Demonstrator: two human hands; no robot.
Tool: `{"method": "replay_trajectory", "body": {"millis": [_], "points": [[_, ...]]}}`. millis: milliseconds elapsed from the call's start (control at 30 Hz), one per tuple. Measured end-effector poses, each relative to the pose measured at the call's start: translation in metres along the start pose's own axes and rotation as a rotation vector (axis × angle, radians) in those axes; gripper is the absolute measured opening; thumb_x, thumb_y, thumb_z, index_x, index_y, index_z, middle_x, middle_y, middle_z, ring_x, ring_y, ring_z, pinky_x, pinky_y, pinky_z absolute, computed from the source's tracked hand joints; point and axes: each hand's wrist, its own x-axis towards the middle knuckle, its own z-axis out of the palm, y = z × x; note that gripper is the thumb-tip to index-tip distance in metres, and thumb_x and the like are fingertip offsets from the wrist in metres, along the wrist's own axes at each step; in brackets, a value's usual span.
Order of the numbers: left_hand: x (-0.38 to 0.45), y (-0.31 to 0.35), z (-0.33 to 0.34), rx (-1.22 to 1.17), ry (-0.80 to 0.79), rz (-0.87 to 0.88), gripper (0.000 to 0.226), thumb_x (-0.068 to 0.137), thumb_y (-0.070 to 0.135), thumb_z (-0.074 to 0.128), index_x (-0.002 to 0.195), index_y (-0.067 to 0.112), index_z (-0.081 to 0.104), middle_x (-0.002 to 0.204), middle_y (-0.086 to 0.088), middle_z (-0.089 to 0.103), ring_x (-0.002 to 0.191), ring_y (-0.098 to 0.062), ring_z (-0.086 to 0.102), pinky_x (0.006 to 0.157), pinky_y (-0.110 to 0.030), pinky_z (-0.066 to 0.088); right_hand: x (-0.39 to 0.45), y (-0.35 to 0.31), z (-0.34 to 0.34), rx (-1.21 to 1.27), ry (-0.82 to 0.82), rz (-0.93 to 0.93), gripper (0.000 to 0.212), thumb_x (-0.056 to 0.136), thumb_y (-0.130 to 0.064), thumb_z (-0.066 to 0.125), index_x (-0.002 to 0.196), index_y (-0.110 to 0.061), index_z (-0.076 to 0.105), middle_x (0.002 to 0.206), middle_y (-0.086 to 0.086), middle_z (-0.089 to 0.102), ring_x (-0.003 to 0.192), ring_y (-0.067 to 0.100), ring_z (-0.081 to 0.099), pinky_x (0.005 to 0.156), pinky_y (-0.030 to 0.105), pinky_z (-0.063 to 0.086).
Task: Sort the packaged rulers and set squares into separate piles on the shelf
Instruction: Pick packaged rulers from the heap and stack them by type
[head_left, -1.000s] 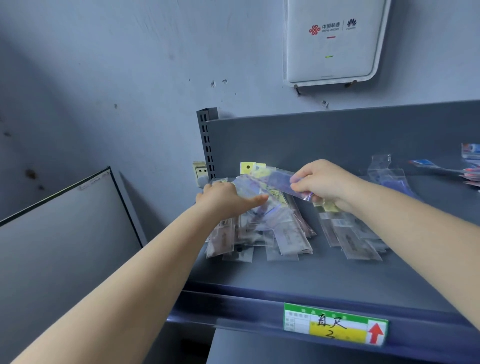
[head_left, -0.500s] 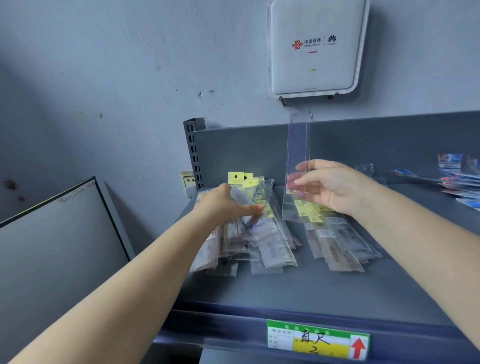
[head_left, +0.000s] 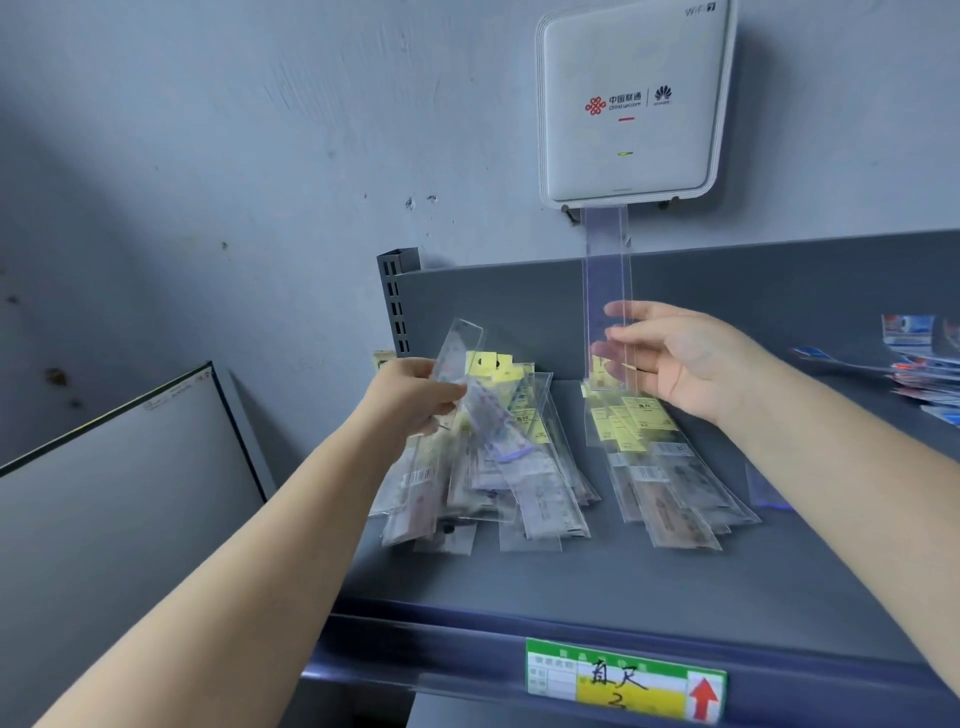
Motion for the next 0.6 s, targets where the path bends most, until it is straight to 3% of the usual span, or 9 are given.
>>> {"method": "replay_trajectory", "body": {"millis": [233, 467, 600], "points": [[-0.011, 0.023, 0.019, -0.392, -0.086, -0.060, 0.017, 0.088, -0.003, 0.048, 0.087, 0.011, 0.058, 0.075, -0.002, 0.064, 0.054, -0.008, 0.064, 0.043, -0.017, 0.045, -0.007, -0.022, -0.021, -0.131, 0.064, -0.131, 0.018, 0.085, 0.002, 0.060, 0.082, -0.016, 0.062, 0.080, 0.003, 0.070, 0.069, 0.012, 0.068, 0.070, 0.025, 0.055], [-0.009, 0.049, 0.058, -0.502, -0.192, -0.092, 0.016, 0.086, 0.000, 0.051, 0.087, 0.014, 0.060, 0.077, 0.000, 0.057, 0.060, -0.010, 0.055, 0.040, -0.013, 0.043, -0.024, -0.038, -0.066, -0.261, 0.167, -0.231, 0.014, 0.084, 0.000, 0.063, 0.080, -0.014, 0.064, 0.085, 0.005, 0.069, 0.077, 0.016, 0.068, 0.077, 0.027, 0.056], [-0.009, 0.061, 0.084, -0.476, -0.266, -0.050, 0.018, 0.087, -0.002, 0.053, 0.098, 0.010, 0.058, 0.071, -0.003, 0.063, 0.043, -0.009, 0.057, 0.044, -0.016, 0.047, -0.033, -0.042, -0.093, -0.388, 0.231, -0.304, 0.015, 0.081, -0.002, 0.067, 0.077, -0.016, 0.067, 0.083, 0.001, 0.069, 0.079, 0.012, 0.068, 0.076, 0.023, 0.057]]}}
